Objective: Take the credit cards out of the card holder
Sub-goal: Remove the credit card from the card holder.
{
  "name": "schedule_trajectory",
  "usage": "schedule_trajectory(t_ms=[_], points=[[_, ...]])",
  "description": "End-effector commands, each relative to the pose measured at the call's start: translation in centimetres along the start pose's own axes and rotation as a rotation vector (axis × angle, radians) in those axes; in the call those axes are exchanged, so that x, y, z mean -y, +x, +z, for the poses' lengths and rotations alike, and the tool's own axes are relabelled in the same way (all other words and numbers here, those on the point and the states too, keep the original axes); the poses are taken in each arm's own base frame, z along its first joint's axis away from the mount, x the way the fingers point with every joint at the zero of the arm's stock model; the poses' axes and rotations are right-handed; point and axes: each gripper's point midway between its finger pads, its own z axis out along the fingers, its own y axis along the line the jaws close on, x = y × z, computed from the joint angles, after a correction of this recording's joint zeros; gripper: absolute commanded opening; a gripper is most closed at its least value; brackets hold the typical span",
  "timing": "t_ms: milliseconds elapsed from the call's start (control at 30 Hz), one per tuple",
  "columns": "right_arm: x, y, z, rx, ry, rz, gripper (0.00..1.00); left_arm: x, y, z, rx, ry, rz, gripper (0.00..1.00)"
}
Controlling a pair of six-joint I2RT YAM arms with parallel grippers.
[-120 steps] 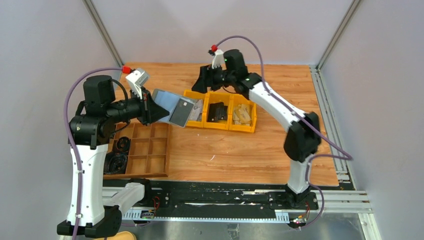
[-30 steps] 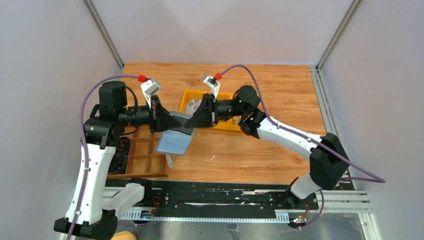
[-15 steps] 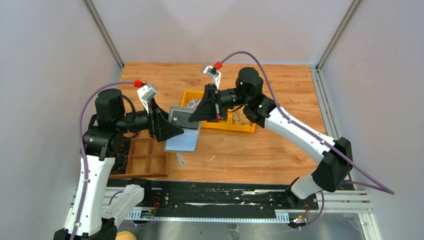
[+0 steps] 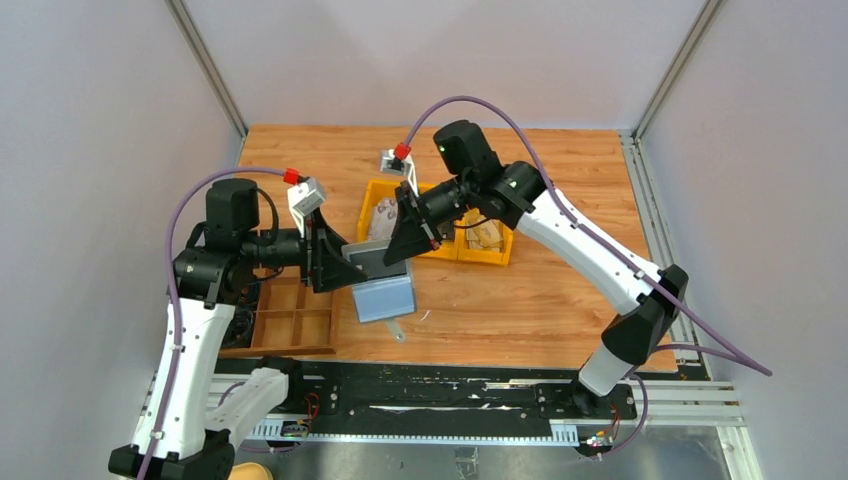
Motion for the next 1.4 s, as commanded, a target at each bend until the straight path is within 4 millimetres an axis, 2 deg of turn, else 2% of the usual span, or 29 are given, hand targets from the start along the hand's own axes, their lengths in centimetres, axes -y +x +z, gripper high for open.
schedule_trajectory(t_ms=[0, 100, 233, 267, 333, 367, 467, 533, 600, 733, 767, 800, 833, 933, 1000, 1067, 1367], points=[[-1.2, 1.5, 0.9, -0.123, -0.016, -0.054, 0.00, -0.7, 1.5, 0.8, -0.040, 0.043, -0.037, 0.60], [-1.3, 1.7, 1.9, -0.156, -0.028, -0.060, 0.00, -1.1, 2.0, 1.2, -0.056, 0.062, -0.065, 0.44], [-1.5, 1.1, 2.1, -0.144, -0.047, -0.059, 0.01, -1.4, 2.2, 1.4, -0.062, 0.065, -0.064, 0.07], [-1.6, 0.7, 1.9, -0.126, -0.045, -0.069, 0.08, -1.4, 2.2, 1.4, -0.062, 0.065, -0.060, 0.01], [-1.9, -0.4, 1.4, -0.057, -0.058, -0.038, 0.35, -1.4, 2.0, 1.3, -0.059, 0.065, -0.049, 0.00], [-1.8, -0.6, 1.1, -0.021, -0.070, -0.009, 0.42, -1.3, 1.8, 1.3, -0.058, 0.066, -0.047, 0.00], [-1.9, -1.5, 0.2, 0.144, -0.113, 0.026, 0.49, -1.0, 1.1, 1.2, -0.051, 0.073, -0.066, 0.00], [-1.9, -2.2, -0.5, 0.292, -0.142, -0.032, 0.52, -0.6, 0.5, 1.1, -0.045, 0.084, -0.086, 0.00], [-2.1, -2.2, -0.9, 0.348, -0.157, 0.006, 0.46, -0.4, -0.2, 1.1, -0.040, 0.087, -0.100, 0.00], [-1.7, -2.3, -1.0, 0.381, -0.178, 0.060, 0.17, 0.2, -0.9, 0.8, -0.026, 0.080, -0.083, 0.00], [-1.8, -2.5, -1.2, 0.380, -0.184, 0.064, 0.06, 0.3, -0.8, 0.7, -0.025, 0.082, -0.080, 0.10], [-1.6, -2.5, -1.3, 0.376, -0.179, 0.066, 0.00, 0.4, -0.7, 0.7, -0.023, 0.084, -0.074, 0.20], [-1.4, -2.4, -1.4, 0.364, -0.170, 0.067, 0.00, 0.7, -0.5, 0.6, -0.021, 0.096, -0.059, 0.31], [-1.3, -2.0, -1.5, 0.290, -0.128, 0.021, 0.00, 1.6, -0.1, 0.3, -0.007, 0.121, -0.005, 0.57], [-0.5, -0.7, -1.4, 0.206, -0.059, 0.005, 0.00, 1.3, 0.0, 0.4, -0.010, 0.113, -0.002, 0.64], [-0.8, -0.4, -1.6, 0.164, -0.030, 0.000, 0.00, 0.6, 0.0, 0.6, -0.017, 0.097, -0.003, 0.68], [-1.0, 0.1, -1.6, 0.049, -0.026, -0.052, 0.00, -0.1, -0.2, 1.0, -0.028, 0.109, -0.022, 0.70]])
